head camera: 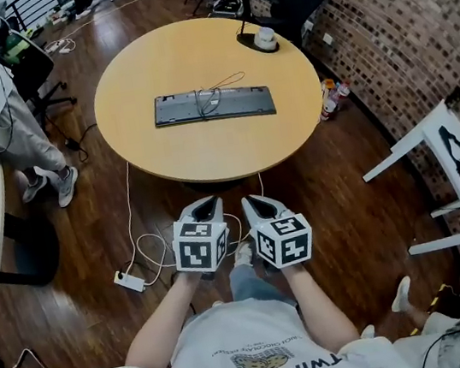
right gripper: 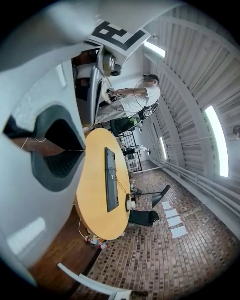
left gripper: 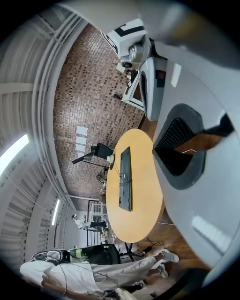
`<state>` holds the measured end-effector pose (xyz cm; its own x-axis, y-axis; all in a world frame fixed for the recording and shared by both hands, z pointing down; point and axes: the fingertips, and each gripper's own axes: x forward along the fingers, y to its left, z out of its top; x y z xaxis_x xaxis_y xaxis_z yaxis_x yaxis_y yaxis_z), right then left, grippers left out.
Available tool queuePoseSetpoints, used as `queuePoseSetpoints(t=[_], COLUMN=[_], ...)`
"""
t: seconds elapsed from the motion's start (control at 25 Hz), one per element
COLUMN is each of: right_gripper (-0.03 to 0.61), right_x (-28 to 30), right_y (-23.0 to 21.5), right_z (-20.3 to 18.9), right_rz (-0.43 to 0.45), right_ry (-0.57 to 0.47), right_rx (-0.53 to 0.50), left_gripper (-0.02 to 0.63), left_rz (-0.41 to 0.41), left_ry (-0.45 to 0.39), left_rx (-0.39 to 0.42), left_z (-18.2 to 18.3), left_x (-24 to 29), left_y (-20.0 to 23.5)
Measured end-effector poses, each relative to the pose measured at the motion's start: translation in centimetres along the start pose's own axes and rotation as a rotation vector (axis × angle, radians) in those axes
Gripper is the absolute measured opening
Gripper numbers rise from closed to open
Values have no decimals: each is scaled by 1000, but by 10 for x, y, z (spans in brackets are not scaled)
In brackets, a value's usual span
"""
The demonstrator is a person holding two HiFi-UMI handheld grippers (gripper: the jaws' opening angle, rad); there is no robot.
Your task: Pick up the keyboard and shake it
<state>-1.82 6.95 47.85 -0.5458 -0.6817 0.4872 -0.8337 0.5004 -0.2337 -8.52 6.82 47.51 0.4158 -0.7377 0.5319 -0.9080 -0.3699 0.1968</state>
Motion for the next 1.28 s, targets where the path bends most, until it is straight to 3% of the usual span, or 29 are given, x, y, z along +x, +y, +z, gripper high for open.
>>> queuePoseSetpoints(t=[0.2,0.32,0.6,0.76,0.92,1.28], right_gripper=[3,3,2,3,3,12], right_x=[47,72,116,133,150,198], right_y=[-49,-68,-119,-152,-200,-303], right_z=[47,69,104,114,126,150], right_rz=[50,150,253,283,283,269], right_ry=[0,13,20,47,48,64], right_rx=[15,14,-28,4,77,239], left_gripper=[6,6,6,6,6,6], left_rz=[5,22,58,75,98,42], left_ry=[20,30,49,45,96,170], left_rx=[-32,-61,-25,-38,-20,-152], left_z=[50,75,118,128,129,135], left_x=[61,92,152,171,186,220], left_y=[21,35,63,88,122,216])
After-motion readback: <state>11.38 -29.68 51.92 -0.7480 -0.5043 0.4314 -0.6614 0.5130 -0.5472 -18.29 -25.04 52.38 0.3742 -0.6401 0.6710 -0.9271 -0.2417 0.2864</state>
